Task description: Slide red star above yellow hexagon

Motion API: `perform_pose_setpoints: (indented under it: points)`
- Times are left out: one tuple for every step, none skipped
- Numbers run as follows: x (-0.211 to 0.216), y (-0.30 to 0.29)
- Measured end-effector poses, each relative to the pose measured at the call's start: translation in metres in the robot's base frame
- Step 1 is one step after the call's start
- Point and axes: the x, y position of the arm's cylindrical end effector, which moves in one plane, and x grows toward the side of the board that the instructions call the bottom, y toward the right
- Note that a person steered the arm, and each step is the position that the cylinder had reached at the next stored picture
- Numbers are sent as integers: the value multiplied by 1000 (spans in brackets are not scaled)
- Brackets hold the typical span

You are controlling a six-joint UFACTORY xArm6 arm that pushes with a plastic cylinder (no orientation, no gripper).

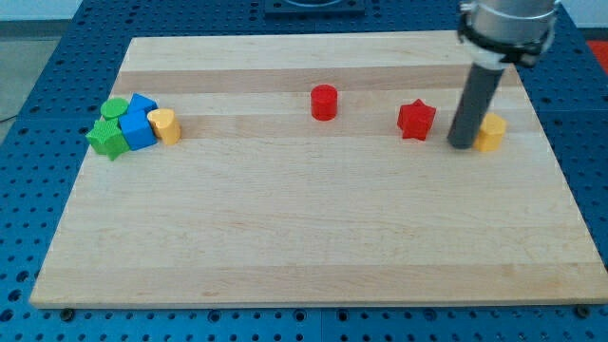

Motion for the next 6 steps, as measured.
perform_pose_setpoints:
  points:
    - [1, -7]
    - [23, -53]
    - [13, -96]
    - [-26, -93]
    - [-54, -34]
    - [-64, 13]
